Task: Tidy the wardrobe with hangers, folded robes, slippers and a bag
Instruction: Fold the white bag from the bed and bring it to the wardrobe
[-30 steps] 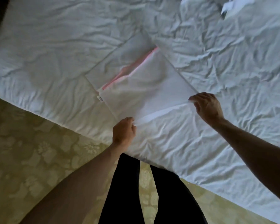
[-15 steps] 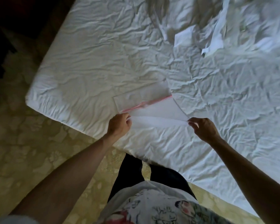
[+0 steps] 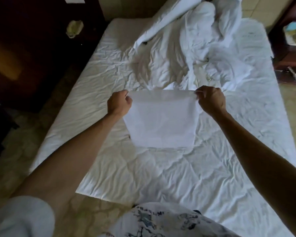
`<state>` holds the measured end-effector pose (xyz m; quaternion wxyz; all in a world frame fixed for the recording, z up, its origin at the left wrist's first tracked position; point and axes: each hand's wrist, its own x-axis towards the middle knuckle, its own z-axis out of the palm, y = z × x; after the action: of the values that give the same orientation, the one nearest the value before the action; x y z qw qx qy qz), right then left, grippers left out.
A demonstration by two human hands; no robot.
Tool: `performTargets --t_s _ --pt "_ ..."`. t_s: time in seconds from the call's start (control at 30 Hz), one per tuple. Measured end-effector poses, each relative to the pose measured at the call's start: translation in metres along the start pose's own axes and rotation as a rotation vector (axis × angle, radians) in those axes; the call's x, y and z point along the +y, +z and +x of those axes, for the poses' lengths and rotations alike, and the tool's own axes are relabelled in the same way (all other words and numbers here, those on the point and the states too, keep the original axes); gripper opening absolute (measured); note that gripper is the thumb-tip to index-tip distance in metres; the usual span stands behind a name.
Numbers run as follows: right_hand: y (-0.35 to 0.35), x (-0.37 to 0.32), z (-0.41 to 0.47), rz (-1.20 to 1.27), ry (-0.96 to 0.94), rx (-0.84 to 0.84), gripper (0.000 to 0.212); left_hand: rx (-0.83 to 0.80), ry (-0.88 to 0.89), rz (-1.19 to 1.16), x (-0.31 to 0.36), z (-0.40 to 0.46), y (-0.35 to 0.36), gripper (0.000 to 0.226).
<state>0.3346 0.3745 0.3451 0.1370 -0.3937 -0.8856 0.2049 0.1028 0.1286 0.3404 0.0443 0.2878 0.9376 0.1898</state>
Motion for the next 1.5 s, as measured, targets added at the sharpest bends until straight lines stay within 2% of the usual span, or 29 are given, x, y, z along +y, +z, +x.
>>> performTargets --t_s 0.2,0.33,0.43,0.7,1.07,1.23,1.4,1.5 --pt "-0.056 -0.021 0.047 -0.013 0.044 0.145 0.041 0.153 0.184 -0.105 0.042 0.062 -0.05 0.022" --pt "-0.042 -0.009 0.026 -0.025 0.033 0.136 0.03 0.14 0.223 -0.07 0.032 0.056 -0.033 0.018" --pt "-0.008 0.0 -0.008 0.017 0.035 0.127 0.025 0.051 0.2 -0.078 0.002 0.028 -0.002 0.01" --pt "0.08 0.034 -0.092 -0.035 0.165 -0.154 0.019 -0.202 0.028 -0.086 -0.072 -0.029 0.057 0.012" --pt "0.139 0.062 -0.179 -0.091 0.142 -0.461 0.017 -0.523 -0.096 0.012 -0.132 -0.112 0.113 0.016" --pt "0.161 0.07 -0.186 -0.088 0.191 -0.487 0.018 -0.596 -0.161 0.005 -0.143 -0.12 0.135 0.014" --pt "0.19 0.079 -0.158 -0.111 0.232 -0.472 0.018 -0.589 -0.164 -0.005 -0.144 -0.085 0.165 0.015" --pt "0.213 0.087 -0.128 -0.121 0.261 -0.423 0.016 -0.551 -0.125 0.016 -0.145 -0.051 0.189 0.006"
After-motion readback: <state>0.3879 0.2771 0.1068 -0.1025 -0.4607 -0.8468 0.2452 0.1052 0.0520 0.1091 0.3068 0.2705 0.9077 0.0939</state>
